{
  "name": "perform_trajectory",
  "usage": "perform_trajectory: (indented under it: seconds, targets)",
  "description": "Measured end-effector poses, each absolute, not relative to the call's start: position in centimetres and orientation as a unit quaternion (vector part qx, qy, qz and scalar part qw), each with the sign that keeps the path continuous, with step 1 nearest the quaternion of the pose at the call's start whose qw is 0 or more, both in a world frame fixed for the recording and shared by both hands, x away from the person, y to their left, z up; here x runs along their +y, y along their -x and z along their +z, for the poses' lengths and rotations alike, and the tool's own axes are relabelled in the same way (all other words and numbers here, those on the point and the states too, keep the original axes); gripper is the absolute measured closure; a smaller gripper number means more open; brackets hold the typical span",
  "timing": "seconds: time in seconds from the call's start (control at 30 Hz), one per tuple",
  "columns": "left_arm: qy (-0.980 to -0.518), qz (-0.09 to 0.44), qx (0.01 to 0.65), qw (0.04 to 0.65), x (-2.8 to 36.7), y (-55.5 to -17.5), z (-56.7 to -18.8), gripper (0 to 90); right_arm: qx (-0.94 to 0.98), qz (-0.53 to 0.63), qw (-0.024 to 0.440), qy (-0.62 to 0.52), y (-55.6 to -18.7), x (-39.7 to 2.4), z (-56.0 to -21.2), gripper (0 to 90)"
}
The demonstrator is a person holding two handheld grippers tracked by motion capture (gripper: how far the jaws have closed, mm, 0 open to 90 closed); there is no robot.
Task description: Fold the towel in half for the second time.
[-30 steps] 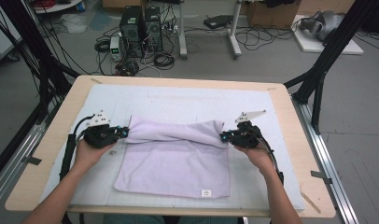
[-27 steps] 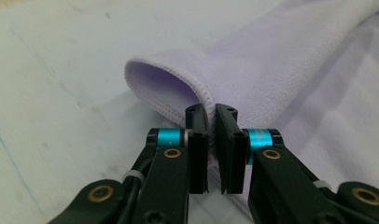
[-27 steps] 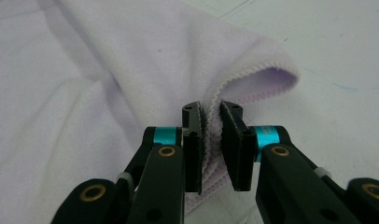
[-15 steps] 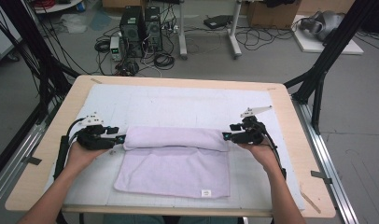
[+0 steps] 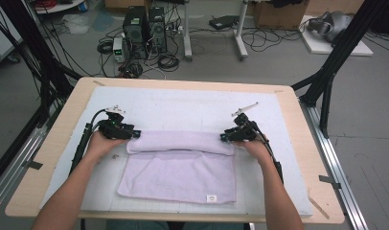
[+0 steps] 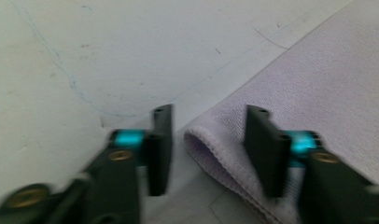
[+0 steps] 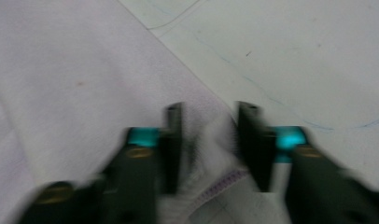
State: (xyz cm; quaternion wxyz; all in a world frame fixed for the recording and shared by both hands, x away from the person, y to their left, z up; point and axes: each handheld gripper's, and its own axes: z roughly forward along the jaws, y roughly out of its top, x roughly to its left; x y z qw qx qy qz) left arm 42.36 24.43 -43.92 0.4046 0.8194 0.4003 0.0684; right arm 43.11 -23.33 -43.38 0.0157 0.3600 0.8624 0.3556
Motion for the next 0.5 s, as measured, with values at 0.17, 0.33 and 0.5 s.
perform_trajectory:
  seconds: [0.17,0.33,0.5]
  targets:
    - [-0.818,0.089,0.378,0.425,24.7,-41.6,-42.6,85.2,0.87,0.357,0.024,-0.339,-42.4,-22.9,-42.6,83.5]
    - [-0.803,0.12,0.349,0.467,25.2,-39.3,-40.0,85.3,0.861,0.398,0.052,-0.312,-40.4,-23.2,-39.9,83.5]
    - [-0.8,0.144,0.303,0.497,26.0,-34.9,-38.1,85.1,0.855,0.434,0.08,-0.272,-36.1,-24.0,-37.3,83.5]
